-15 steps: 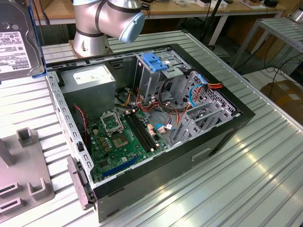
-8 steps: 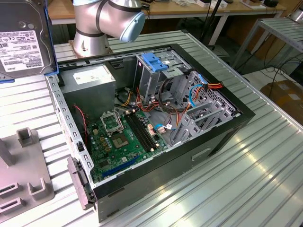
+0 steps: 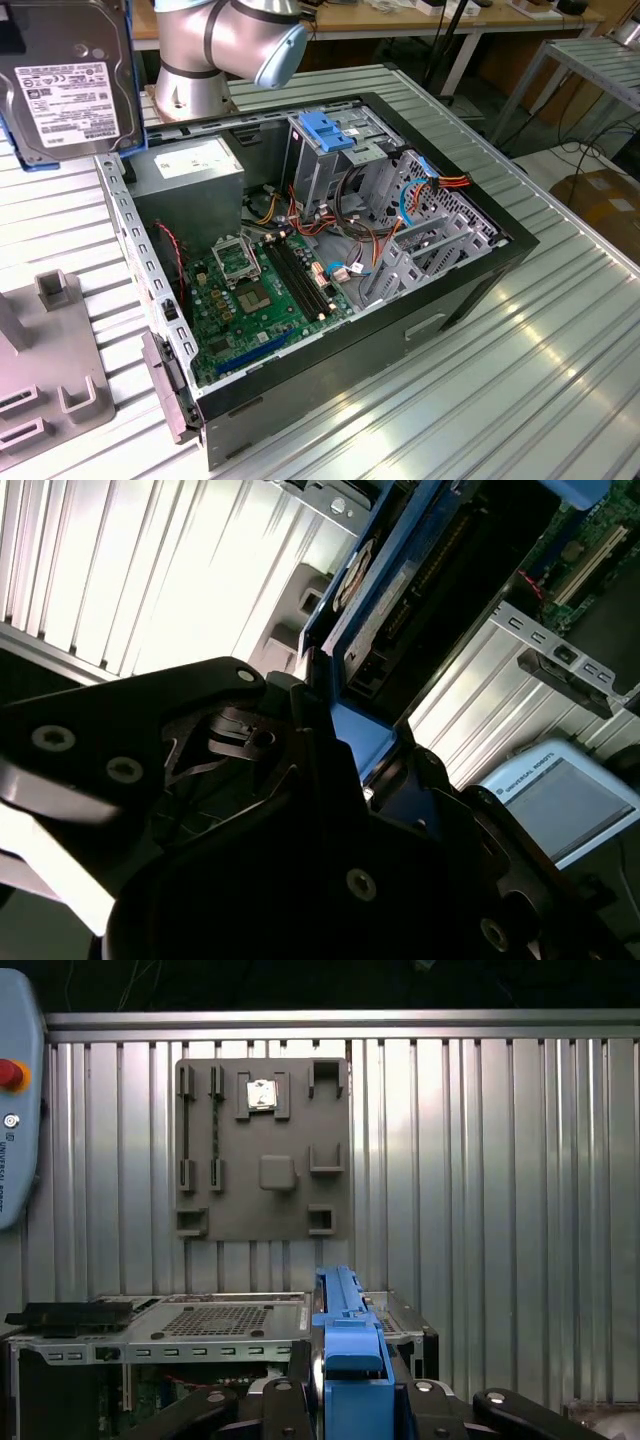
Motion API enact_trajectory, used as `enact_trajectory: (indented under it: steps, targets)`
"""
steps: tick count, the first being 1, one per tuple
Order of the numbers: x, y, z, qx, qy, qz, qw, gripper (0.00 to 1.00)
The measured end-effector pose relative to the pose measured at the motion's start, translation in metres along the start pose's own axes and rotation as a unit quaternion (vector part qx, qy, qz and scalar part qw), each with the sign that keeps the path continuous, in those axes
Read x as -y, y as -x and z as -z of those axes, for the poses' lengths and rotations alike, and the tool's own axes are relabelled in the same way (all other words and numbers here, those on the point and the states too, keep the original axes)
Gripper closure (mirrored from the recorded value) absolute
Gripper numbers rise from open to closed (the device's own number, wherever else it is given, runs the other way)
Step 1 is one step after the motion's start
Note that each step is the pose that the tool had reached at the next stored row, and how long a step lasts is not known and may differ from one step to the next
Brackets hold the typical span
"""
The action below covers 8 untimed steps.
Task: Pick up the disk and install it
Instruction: 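Pick up the disk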
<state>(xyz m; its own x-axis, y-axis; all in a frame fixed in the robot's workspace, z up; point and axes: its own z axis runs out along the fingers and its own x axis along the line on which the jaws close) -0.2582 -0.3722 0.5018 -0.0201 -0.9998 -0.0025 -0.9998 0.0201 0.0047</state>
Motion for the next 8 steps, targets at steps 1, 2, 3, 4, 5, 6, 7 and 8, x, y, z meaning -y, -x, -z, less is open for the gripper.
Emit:
enact_trajectory:
  steps: [1, 2, 3, 4, 5, 6, 7, 8]
  targets:
    - [0.0051, 0.0001, -0.0001, 0.0000, 0.0000, 0.000, 1.00000, 0.63]
    - [0.0093, 0.0002, -0.0001, 0.0000, 0.0001, 0.000, 1.00000, 0.63]
    - [0.0154, 0.0003, -0.0003, 0.0000, 0.0000, 0.000, 1.00000, 0.63]
    - [0.0224, 0.0005, -0.0004, 0.0000, 0.0000, 0.000, 1.00000, 0.63]
    - [0.0265, 0.0005, -0.0004, 0.0000, 0.0000, 0.000, 1.00000, 0.63]
    - [0.0299, 0.0006, -0.0004, 0.0000, 0.0000, 0.000, 1.00000, 0.63]
    - [0.0352, 0.0007, -0.0005, 0.0000, 0.0001, 0.000, 1.00000, 0.63]
    - [0.0382, 0.0008, -0.0006, 0.0000, 0.0001, 0.000, 1.00000, 0.63]
